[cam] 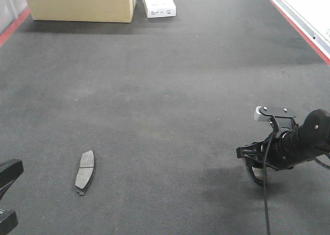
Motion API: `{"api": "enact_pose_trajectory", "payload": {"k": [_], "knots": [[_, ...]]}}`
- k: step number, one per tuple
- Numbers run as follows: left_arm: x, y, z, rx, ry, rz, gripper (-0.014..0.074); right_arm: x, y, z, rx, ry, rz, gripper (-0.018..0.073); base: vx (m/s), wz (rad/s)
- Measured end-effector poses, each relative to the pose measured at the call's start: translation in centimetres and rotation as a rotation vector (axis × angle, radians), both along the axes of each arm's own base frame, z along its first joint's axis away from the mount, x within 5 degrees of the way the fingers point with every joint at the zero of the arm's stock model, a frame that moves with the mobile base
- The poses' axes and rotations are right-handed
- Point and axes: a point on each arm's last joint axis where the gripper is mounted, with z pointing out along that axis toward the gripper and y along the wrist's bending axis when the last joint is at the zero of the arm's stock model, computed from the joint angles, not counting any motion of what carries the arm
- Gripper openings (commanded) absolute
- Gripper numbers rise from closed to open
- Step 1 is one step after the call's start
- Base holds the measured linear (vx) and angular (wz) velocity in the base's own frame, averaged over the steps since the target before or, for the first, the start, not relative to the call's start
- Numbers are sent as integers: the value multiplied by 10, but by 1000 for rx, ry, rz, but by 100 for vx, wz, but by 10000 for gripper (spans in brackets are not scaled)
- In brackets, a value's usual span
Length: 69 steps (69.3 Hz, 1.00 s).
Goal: Move and align brake pads A on conveyor
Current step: 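Lower the right gripper's brake pad onto the belt, then open the right gripper, releasing the pad, and lift away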
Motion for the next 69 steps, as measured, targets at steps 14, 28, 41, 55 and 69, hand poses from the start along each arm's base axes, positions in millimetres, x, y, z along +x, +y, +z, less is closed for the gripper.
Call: {"api": "enact_pose_trajectory", "payload": {"k": [14, 28, 41, 55, 69], "knots": [[0, 0, 0, 0, 0, 0, -6, -4, 0, 17, 8, -39, 2, 379, 0, 0], [0, 0, 0, 0, 0, 0, -6, -19, 0, 60, 10, -141, 24, 318, 0, 0], [0, 0, 0, 0, 0, 0, -6, -46, -1, 102, 12, -220, 53, 170, 0, 0], [0, 0, 0, 0, 0, 0, -6, -91, -5, 130, -5, -343, 68, -16, 0, 0], [0, 0, 0, 0, 0, 0, -6, -144, -10, 138, -9, -482, 67, -10, 0, 0]]}}
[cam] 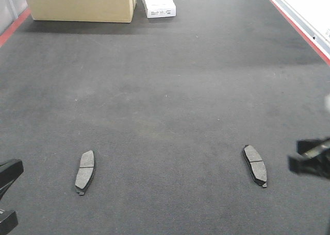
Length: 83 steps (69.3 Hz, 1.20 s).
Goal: Move and align brake pads A on conveyor
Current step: 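Open the right gripper, releasing the pad, and lift away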
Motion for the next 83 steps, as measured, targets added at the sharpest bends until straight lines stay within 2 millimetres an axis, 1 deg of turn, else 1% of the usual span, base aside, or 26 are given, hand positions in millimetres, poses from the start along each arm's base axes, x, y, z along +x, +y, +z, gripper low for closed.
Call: {"api": "enact_pose_trajectory", "payload": {"k": [5, 15, 24, 31, 43, 83], "knots": [[0, 0, 0, 0, 0, 0, -6, -18, -1, 1, -1, -52, 3, -10, 0, 0], [0, 0, 0, 0, 0, 0, -6, -46, -4, -1, -12, -153, 11, -10, 0, 0], [0, 0, 0, 0, 0, 0, -6, -64, -5, -2, -12, -230, 10, -10, 0, 0], [0, 0, 0, 0, 0, 0, -6, -73, -6, -3, -9, -276, 6, -10, 0, 0], [0, 0, 0, 0, 0, 0, -6, -78, -7, -6, -7, -304, 3, -10, 0, 0], [0, 0, 0, 0, 0, 0, -6, -78, -7, -6, -7, -305, 3, -10, 0, 0]]}}
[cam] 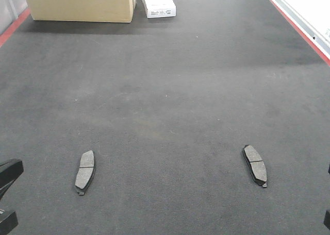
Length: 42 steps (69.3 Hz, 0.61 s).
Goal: Move and align brake pads A on conveyor
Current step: 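Open the right gripper, releasing the pad, and lift away, then back the base away from the conveyor and turn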
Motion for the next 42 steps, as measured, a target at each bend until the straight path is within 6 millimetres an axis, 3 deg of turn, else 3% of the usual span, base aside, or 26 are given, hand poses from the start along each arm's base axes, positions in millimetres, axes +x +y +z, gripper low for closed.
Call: {"api": "enact_pose_trajectory", "payload": {"k": [42], "knots": [[0, 0, 0, 0, 0, 0, -6, 0, 0, 0, 0, 0, 0, -10, 0, 0]]}}
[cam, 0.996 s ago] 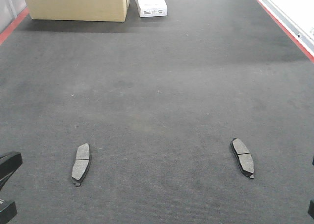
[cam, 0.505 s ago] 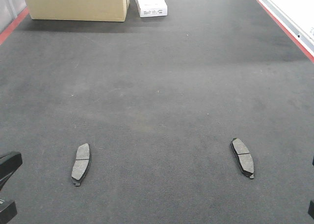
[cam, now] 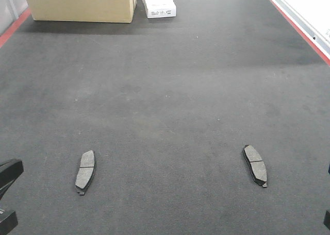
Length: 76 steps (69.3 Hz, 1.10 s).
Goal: Move and align brake pads A on conveyor
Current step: 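Back the base away from the conveyor and turn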
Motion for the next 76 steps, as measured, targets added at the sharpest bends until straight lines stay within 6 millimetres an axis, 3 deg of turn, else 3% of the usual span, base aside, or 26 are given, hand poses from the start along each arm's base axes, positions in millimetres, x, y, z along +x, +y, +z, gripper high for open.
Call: {"api": "enact_pose_trajectory", "payload": {"k": [31, 76], "knots": [[0, 0, 0, 0, 0, 0, -6, 0, 0, 0, -1, 0, 0, -10, -4, 2], [0, 0, 0, 0, 0, 0, -6, 0, 0, 0, -1, 0, 0, -10, -25, 5]]}}
